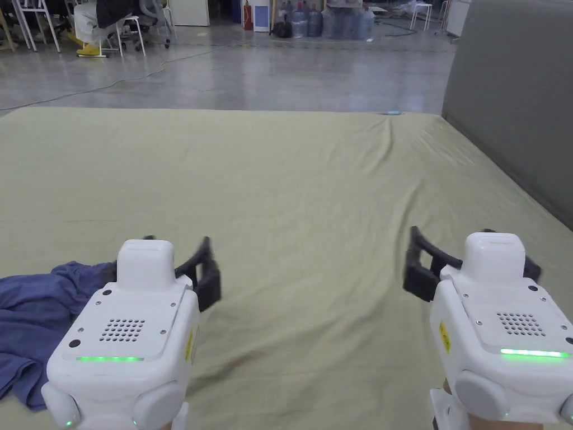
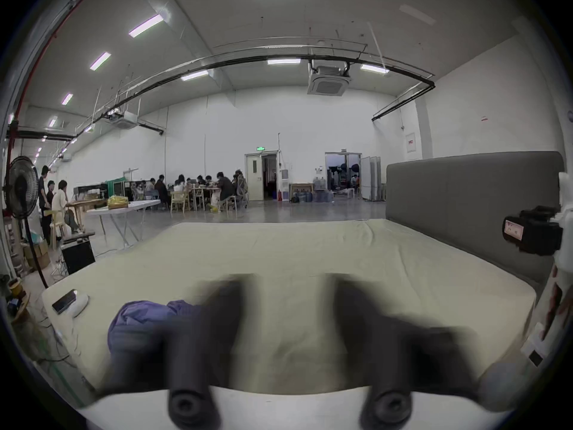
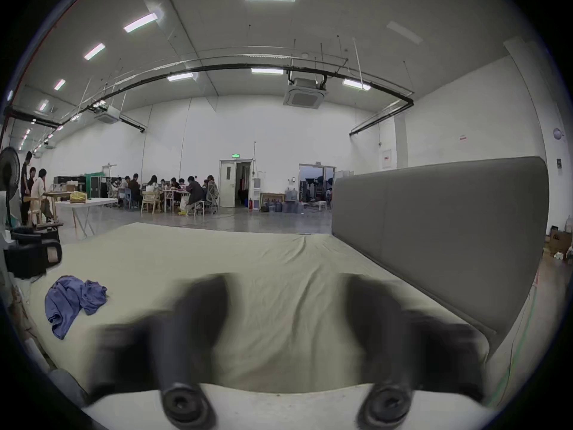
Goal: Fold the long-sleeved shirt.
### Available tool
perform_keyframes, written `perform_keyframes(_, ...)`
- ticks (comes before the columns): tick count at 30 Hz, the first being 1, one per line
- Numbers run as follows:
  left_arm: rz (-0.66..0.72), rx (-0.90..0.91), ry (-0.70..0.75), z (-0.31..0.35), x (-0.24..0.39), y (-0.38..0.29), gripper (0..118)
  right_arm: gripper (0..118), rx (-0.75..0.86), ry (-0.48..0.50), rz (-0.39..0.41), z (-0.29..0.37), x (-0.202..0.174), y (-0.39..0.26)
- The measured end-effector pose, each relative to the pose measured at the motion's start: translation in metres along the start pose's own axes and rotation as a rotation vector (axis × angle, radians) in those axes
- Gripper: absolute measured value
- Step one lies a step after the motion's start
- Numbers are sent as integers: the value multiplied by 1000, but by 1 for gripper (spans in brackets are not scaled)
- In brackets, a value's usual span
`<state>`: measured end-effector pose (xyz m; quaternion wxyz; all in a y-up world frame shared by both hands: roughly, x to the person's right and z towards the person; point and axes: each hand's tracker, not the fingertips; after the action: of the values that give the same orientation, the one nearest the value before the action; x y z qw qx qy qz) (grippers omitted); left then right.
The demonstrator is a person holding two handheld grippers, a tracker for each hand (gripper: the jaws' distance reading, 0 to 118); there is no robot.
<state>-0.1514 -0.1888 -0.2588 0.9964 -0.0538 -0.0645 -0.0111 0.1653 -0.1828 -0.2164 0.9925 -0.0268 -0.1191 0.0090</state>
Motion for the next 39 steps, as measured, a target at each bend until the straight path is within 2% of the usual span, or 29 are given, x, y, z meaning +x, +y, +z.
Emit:
perform_keyframes(2,-29,5,62,-2,3,0,0,0,-45,-47,39,-4,-1,2)
perform_keyframes(3,-19,-14,33,-2,0,0,0,0,-28,-41,33,-4,4,7)
perform_keyframes(5,-12,-11,15,-1,-4,1,0,0,-45,10,18,-4,13,15)
perform_keyframes(9,2,0,54,0,-14,5,0,0,-29,11,36,-8,3,19)
perform_keyframes(12,13,-10,104,8,-38,15,0,0,-11,89,23,-18,-22,22)
perform_keyframes(16,-45,15,286,36,-88,32,0,0,12,239,-26,-32,-82,28)
perform_keyframes(21,3,-35,459,72,-146,41,0,0,17,453,-31,-30,-168,31)
perform_keyframes(23,40,-50,473,80,-160,37,0,0,17,513,-18,-24,-198,24)
perform_keyframes(28,41,-182,455,66,-179,29,0,0,3,574,-10,-24,-229,24)
perform_keyframes(29,44,-224,443,56,-186,28,4,0,1,577,-9,-25,-231,23)
perform_keyframes(31,110,-331,403,29,-205,24,82,0,-3,584,-4,-27,-234,22)
perform_keyframes(32,152,-421,359,7,-217,16,108,0,-7,583,-1,-30,-234,21)
perform_keyframes(33,218,-517,296,-14,-230,6,113,0,-12,583,1,-32,-234,20)
perform_keyframes(36,285,-742,259,-76,-258,-30,113,0,-30,577,11,-36,-233,11)
perform_keyframes(39,202,-844,314,-126,-273,-66,113,0,-62,561,23,-44,-232,0)
